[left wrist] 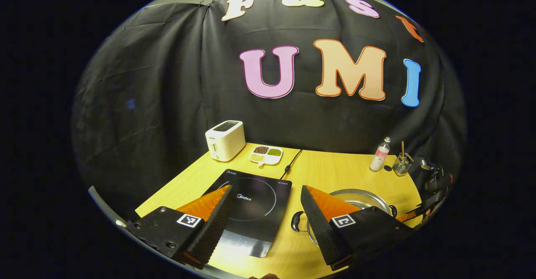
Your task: First push the handle of the pot to place it horizontally, then grasp the pot with both hands and set it on the induction cooktop.
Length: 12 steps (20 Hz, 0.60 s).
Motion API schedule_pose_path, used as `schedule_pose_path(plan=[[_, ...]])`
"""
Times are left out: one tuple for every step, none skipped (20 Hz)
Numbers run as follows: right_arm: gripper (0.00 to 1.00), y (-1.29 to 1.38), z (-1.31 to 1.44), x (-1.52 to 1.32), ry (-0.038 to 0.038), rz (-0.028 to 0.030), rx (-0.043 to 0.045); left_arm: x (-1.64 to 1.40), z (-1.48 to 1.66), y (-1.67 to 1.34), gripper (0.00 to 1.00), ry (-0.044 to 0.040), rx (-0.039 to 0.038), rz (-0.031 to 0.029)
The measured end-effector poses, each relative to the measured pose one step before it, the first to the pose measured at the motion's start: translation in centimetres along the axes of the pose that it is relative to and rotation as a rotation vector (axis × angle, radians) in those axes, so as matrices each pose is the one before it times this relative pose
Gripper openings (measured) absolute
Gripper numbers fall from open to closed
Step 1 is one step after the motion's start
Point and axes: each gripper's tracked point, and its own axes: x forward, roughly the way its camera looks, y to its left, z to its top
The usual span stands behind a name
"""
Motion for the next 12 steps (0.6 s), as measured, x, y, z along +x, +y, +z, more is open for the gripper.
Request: schedule_pose_path(plan=[[0.0,0.07,-0.007,-0.148,-0.00039,0.00362,0.00458,0.064,-0.185,-0.038,0.97,0.00285,-0.00235,0.00098],[0.0,0.014,-0.025,-0.229,0.00443,0.01199,0.00598,0.086,-0.12,-0.034,0.97,0.00399,-0.00166,0.00154],[0.04,0.048,0.087,-0.12,-0.00403,0.01167,0.01033,0.091,-0.238,0.116,0.97,0.00688,-0.00193,0.00187],[0.0,0.334,0.131,-0.352,-0.00394,0.01861,0.0112,0.157,-0.171,-0.035,0.97,0.00815,-0.00201,-0.00008],[0.14,0.077,0.226,-0.396,-0.00534,0.00952,0.01248,0.087,-0.297,-0.146,0.97,0.00685,-0.00222,-0.00224],[0.06,0.257,-0.008,-0.559,-0.00227,0.02417,0.01335,0.182,-0.164,-0.12,0.97,0.00902,-0.0015,-0.00319],[0.18,0.098,0.172,-0.454,-0.006,0.0155,0.01725,0.167,-0.329,-0.142,0.97,0.01007,-0.00004,-0.00274],[0.36,-0.178,-0.101,-0.503,-0.00498,0.01137,0.01552,0.152,-0.279,-0.187,0.98,0.00872,0.00072,-0.00411],[0.49,0.07,0.286,-0.324,-0.00817,0.01421,0.01669,0.196,-0.235,-0.288,0.97,0.00576,-0.00053,-0.00647],[0.62,0.036,-0.012,-0.564,-0.00547,0.01267,0.01427,0.1,-0.12,-0.356,0.97,0.00511,-0.00215,-0.00995],[0.76,-0.163,0.386,-0.287,-0.01339,0.00039,0.01026,0.142,-0.319,-0.422,1.0,0.00902,-0.00369,-0.01274],[0.89,-0.088,0.48,-0.132,-0.01525,0.00097,0.00588,0.261,-0.421,-0.403,0.97,0.01667,-0.00385,-0.0135]])
